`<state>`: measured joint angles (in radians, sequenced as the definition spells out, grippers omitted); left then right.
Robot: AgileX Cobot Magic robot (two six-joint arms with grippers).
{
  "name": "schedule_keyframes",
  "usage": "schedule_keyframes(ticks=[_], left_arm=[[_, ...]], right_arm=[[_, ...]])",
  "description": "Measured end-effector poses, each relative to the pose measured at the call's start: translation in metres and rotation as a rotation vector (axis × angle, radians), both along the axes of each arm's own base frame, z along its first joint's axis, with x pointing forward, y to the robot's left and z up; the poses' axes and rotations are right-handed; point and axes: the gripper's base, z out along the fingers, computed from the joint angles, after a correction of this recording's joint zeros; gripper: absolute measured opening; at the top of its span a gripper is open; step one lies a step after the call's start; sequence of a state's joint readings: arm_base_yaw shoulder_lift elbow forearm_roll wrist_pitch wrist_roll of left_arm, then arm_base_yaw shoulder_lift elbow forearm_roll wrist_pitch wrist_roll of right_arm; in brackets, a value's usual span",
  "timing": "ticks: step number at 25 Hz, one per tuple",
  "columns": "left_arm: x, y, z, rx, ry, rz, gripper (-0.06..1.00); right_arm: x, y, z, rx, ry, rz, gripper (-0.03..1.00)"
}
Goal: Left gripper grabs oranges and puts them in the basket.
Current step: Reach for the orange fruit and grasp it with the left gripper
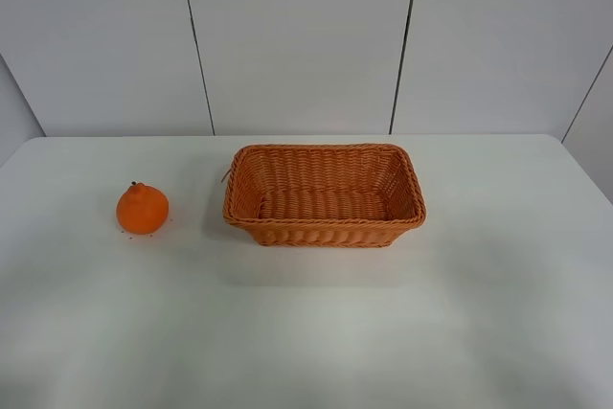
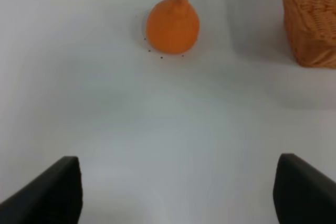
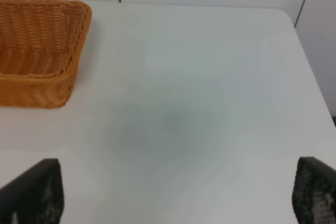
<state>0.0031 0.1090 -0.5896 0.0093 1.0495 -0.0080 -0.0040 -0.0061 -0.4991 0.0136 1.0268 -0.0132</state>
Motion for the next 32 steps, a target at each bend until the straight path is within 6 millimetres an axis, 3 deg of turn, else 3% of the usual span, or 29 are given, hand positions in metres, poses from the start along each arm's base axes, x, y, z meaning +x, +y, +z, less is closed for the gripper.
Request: schedule_keyframes(ticks=[3,7,11,14,19,24,27,32], left_arm=[[0.024,-0.001,0.026,-0.008,0.077,-0.005,0.85],[0.079,-0.001,0.056,-0.009,0.220,-0.004,0.85],[0.153,0.000,0.071,0.001,0.368,-0.015,0.85],[0.214,0.000,0.069,0.003,0.466,-0.017,0.85],[0.312,0.000,0.047,0.011,0.573,-0.030,0.85],[0.394,-0.004,-0.003,-0.037,0.667,-0.044,0.85],[0.426,-0.005,-0.038,-0.061,0.720,-0.047,0.85],[0.447,-0.005,-0.095,-0.062,0.834,-0.049,0.85]], right_arm=[[0.000,0.000,0.000,0.000,0.000,0.000,0.69],[0.000,0.000,0.000,0.000,0.000,0.000,0.69],[0.000,0.000,0.000,0.000,0.000,0.000,0.69],[0.000,0.000,0.000,0.000,0.000,0.000,0.69],[0.000,0.000,0.000,0.000,0.000,0.000,0.69],[0.000,0.000,0.000,0.000,0.000,0.000,0.69],[0.000,0.000,0.000,0.000,0.000,0.000,0.69],[0.000,0.000,0.000,0.000,0.000,0.000,0.69]])
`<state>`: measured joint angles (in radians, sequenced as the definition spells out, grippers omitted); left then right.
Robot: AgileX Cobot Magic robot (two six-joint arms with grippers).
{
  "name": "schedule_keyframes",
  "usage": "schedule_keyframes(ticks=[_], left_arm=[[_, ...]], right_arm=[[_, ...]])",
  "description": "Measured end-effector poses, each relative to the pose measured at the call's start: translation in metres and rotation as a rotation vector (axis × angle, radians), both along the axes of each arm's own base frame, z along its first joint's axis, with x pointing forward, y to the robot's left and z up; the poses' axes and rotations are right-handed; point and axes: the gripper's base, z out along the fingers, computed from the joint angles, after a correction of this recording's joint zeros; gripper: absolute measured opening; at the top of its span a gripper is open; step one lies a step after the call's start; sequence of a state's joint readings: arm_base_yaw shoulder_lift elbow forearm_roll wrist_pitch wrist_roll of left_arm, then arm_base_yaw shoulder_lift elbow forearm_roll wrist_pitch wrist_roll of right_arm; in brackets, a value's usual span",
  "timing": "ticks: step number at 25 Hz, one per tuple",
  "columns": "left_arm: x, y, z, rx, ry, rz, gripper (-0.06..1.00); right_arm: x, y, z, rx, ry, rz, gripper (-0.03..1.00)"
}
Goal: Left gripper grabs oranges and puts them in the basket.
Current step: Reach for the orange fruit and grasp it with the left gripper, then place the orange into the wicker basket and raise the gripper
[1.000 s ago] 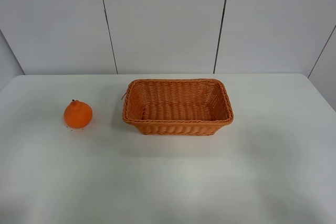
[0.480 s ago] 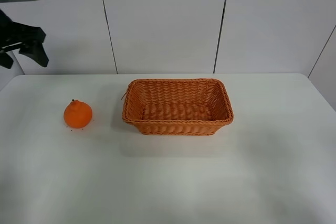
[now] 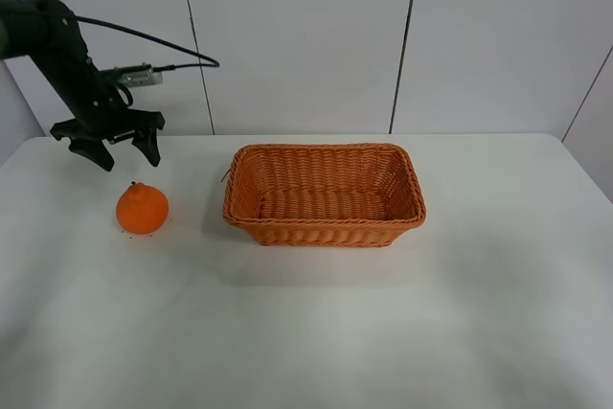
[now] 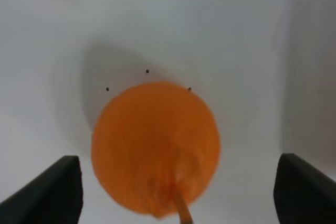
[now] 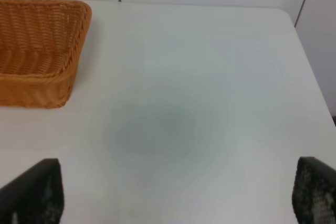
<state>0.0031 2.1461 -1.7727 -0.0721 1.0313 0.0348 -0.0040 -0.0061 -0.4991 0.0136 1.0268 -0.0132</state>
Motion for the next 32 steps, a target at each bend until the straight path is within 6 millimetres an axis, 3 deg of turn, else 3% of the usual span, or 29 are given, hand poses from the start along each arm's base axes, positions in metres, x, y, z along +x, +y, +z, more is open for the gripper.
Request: schedule_keyframes(ticks=[5,13,15,18,20,21,26,28,32], left_arm=[[0.005,0.000,-0.043,0.001,0.095,-0.018,0.85],[0.007,0.001,-0.079,0.008,0.164,-0.023,0.84],[0.007,0.001,-0.082,0.013,0.170,-0.026,0.77],[0.007,0.001,-0.081,0.013,0.174,-0.025,0.45],[0.006,0.002,-0.078,0.020,0.175,-0.027,0.26],[0.006,0.002,-0.076,0.027,0.173,-0.027,0.23],[0.009,0.004,-0.051,0.048,0.161,-0.023,0.23],[0.010,0.004,-0.031,0.049,0.149,-0.023,0.23],[0.014,0.004,0.031,0.050,-0.002,-0.016,0.23]], right_arm=[[0.000,0.000,0.000,0.000,0.000,0.000,0.69],[0.000,0.000,0.000,0.000,0.000,0.000,0.69],[0.000,0.000,0.000,0.000,0.000,0.000,0.69],[0.000,0.000,0.000,0.000,0.000,0.000,0.69],[0.000,0.000,0.000,0.000,0.000,0.000,0.69],[0.000,0.000,0.000,0.000,0.000,0.000,0.69],[0.000,0.000,0.000,0.000,0.000,0.000,0.69],[0.000,0.000,0.000,0.000,0.000,0.000,0.69],[0.000,0.000,0.000,0.000,0.000,0.000,0.69]])
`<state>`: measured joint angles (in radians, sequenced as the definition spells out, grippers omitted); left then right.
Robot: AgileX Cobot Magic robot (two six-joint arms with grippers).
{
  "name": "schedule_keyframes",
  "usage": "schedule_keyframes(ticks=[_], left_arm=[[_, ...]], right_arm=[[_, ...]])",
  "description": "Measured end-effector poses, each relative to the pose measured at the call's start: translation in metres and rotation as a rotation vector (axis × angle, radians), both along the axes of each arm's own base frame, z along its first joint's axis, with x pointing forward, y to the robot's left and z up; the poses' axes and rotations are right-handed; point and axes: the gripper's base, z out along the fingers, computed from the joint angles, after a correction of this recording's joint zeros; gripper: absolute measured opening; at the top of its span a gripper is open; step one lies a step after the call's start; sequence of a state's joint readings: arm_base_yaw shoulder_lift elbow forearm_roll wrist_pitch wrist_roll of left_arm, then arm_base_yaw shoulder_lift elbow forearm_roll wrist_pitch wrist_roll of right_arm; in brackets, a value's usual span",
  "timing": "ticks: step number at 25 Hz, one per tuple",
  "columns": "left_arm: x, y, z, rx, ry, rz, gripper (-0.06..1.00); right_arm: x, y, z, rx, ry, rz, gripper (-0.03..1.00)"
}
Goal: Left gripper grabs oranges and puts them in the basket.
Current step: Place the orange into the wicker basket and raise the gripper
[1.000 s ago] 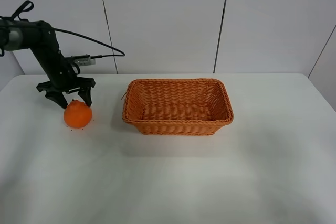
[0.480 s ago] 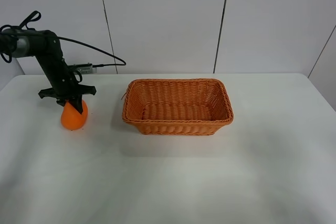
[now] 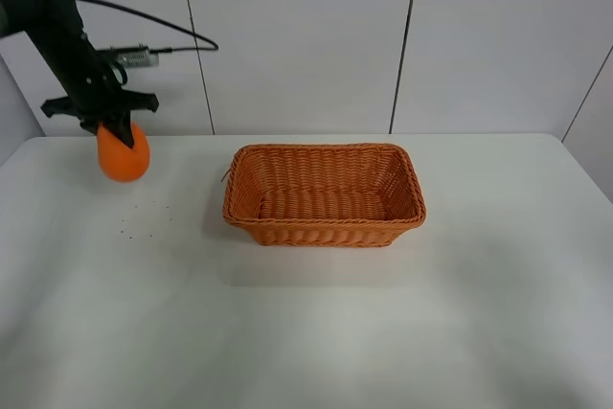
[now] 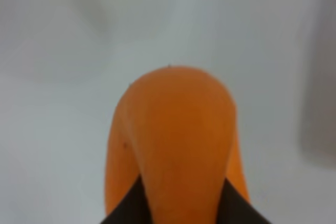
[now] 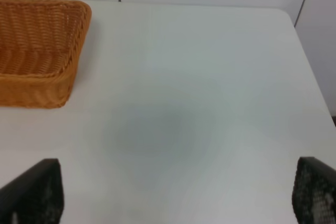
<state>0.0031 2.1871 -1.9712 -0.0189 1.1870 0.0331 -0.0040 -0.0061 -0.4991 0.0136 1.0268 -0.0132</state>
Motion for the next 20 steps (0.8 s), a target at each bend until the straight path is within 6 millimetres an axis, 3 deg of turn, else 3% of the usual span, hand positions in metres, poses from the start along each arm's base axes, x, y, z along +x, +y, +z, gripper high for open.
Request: schedule_keyframes(ticks=[3,5,10,13,20], left_arm=[[-0.004,-0.001,0.037,-0.009,-0.096,0.010,0.23],[-0.008,-0.002,0.051,-0.017,-0.127,0.015,0.23],[-0.013,-0.020,0.062,-0.069,-0.148,0.002,0.23],[-0.016,-0.057,0.062,-0.092,-0.144,-0.068,0.23],[-0.039,-0.167,0.058,-0.124,-0.129,-0.273,0.23]], right_arm=[[0.000,0.000,0.000,0.000,0.000,0.000,0.69],[0.000,0.000,0.000,0.000,0.000,0.000,0.69],[0.000,0.000,0.000,0.000,0.000,0.000,0.69],[0.000,0.000,0.000,0.000,0.000,0.000,0.69],[0.000,0.000,0.000,0.000,0.000,0.000,0.69]])
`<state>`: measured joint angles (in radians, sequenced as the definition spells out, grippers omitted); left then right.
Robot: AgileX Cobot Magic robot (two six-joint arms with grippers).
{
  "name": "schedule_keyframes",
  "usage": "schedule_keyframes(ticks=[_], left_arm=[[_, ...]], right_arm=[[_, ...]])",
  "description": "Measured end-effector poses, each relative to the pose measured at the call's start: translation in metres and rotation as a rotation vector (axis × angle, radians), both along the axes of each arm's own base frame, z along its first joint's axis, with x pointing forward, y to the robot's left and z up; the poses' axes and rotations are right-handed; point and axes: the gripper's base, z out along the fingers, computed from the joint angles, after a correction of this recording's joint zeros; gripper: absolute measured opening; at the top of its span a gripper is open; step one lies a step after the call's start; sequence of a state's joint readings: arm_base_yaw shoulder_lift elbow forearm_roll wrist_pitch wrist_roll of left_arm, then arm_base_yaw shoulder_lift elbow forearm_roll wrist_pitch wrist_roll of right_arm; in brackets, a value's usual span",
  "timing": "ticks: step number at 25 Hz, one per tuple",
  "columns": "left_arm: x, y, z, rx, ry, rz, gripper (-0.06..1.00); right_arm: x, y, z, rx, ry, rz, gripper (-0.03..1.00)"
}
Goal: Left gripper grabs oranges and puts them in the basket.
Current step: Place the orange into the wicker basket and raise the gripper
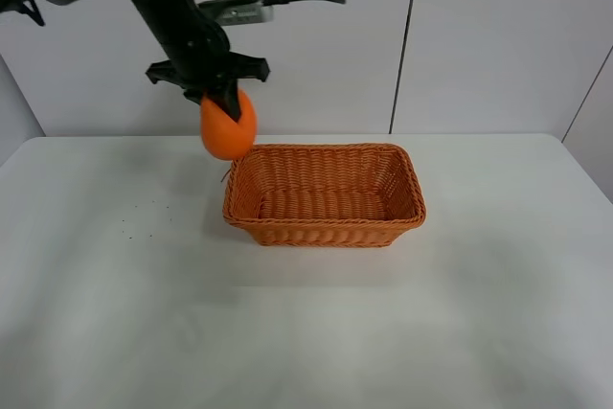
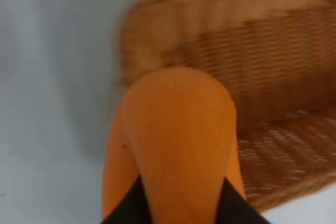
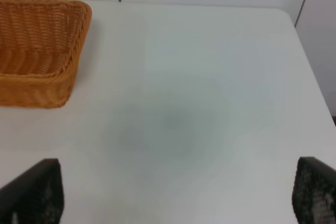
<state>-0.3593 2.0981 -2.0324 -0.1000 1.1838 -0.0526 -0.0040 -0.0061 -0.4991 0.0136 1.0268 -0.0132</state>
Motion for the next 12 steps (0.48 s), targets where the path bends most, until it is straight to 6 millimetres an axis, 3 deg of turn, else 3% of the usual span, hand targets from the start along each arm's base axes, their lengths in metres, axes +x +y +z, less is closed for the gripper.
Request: schedule_keyframes(ticks=[6,12], left_arm=[[0.001,-0.080,-0.034,-0.021,-0.026,-0.126,0.23],[0.005,-0.129,-0.090,-0.025,-0.029,-0.191,0.23]], right_arm=[[0.000,0.000,0.000,0.000,0.000,0.000,0.69],[0.000,0.000,0.000,0.000,0.000,0.000,0.69]])
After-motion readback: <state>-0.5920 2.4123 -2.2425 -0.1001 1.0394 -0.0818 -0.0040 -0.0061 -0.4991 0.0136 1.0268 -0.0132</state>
